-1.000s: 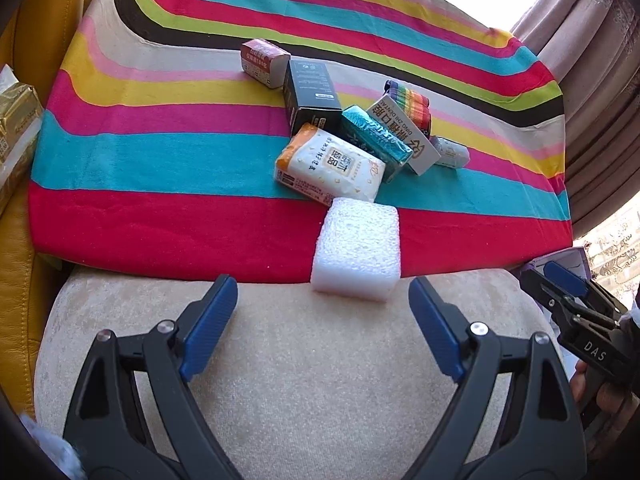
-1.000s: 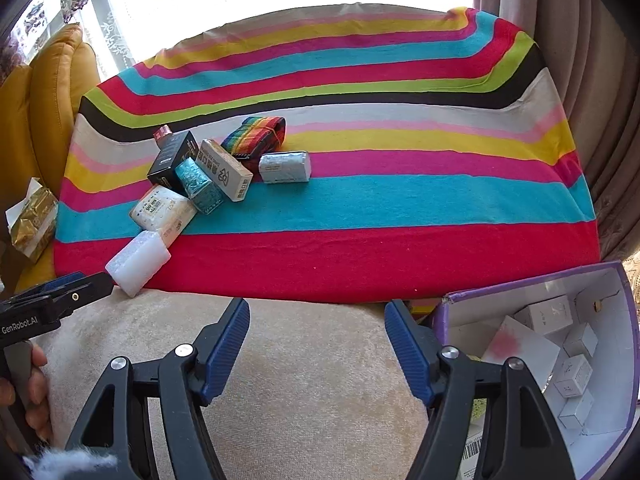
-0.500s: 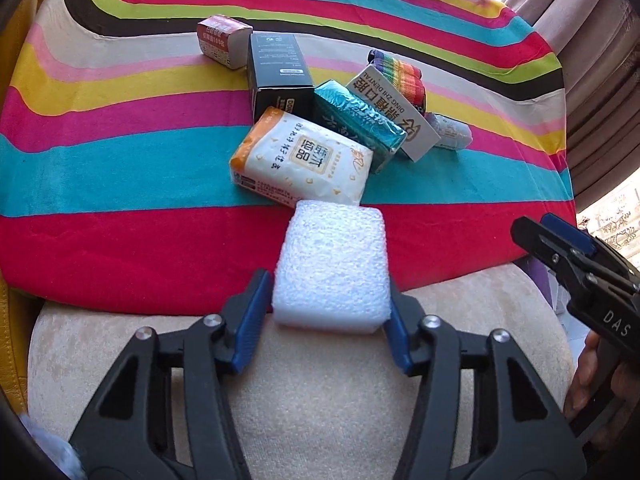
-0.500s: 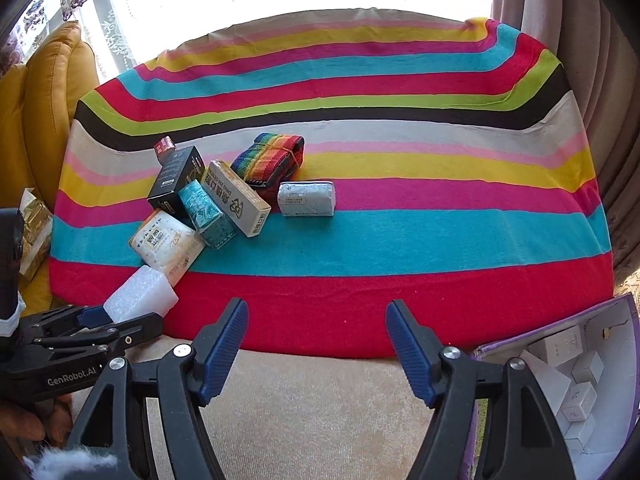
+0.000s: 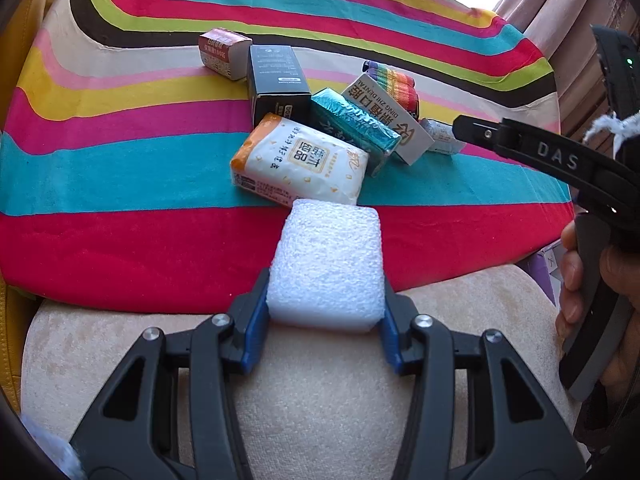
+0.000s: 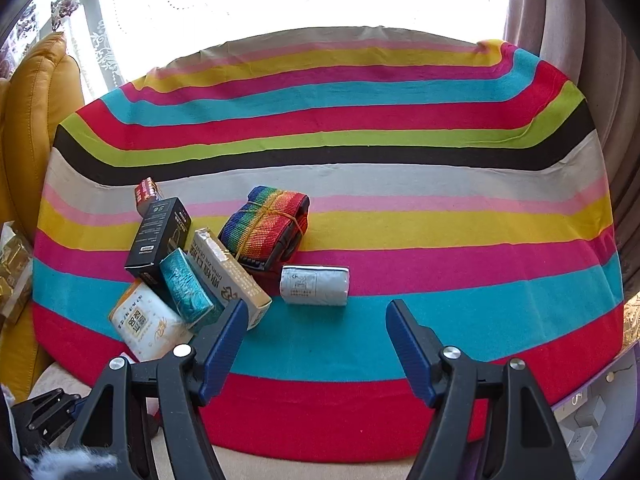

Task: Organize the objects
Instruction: 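Grasp the white foam block with the left gripper while the right grasps the grey wrapped pack, then carry the foam block and grey pack over the storage box and open both grippers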

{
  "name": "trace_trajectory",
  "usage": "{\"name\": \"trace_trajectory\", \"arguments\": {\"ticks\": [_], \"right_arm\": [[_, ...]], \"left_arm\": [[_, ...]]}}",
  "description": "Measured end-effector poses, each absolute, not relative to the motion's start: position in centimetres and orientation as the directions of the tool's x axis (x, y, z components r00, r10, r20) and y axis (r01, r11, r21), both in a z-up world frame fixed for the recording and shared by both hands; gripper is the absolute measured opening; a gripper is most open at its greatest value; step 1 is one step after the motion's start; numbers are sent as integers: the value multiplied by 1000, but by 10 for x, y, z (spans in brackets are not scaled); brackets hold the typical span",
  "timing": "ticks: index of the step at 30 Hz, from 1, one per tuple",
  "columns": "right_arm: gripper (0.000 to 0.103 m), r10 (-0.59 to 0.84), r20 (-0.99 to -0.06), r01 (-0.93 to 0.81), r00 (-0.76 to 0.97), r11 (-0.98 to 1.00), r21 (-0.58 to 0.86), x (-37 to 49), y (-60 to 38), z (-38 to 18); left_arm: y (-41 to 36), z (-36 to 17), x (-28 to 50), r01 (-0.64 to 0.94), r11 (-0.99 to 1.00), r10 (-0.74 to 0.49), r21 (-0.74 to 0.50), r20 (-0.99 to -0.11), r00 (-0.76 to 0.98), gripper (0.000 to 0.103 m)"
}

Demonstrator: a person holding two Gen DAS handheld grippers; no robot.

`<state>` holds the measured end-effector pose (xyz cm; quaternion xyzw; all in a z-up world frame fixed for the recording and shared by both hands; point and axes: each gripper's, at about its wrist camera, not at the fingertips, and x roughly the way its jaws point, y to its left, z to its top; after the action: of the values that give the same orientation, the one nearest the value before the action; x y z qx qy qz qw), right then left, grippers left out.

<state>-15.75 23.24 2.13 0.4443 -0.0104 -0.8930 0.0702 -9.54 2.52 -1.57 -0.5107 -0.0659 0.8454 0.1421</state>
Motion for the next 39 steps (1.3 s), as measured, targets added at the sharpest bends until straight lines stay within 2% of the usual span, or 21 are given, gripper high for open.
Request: {"name": "trace_trajectory", "arguments": {"ticks": [10,13,16,25,39], "right_arm": [[70,-91,-816,117,-571,-993,29,-188,223,5],[64,-88,-827,119,-555,-993,25,-194,222,-2],[47,-87,-838,136,-539,-991,16,-198,218,-7],[47,-94,-808,150,-582,-989,7,-176,221,7],[47,-93,-784,93,-614,-995,45,-101,275,27]], "left_arm": [[23,-15,-93,-173,-949,315,-265,-841,-441,52],[22,-14,-93,-173,-950,312,-262,-841,-441,52],[23,-13,-92,-167,-954,299,-250,-842,-449,52],[28,2,-83,-149,-975,217,-163,-833,-508,52],[81,16,-57,-227,-965,233,-130,-820,-522,51]]}}
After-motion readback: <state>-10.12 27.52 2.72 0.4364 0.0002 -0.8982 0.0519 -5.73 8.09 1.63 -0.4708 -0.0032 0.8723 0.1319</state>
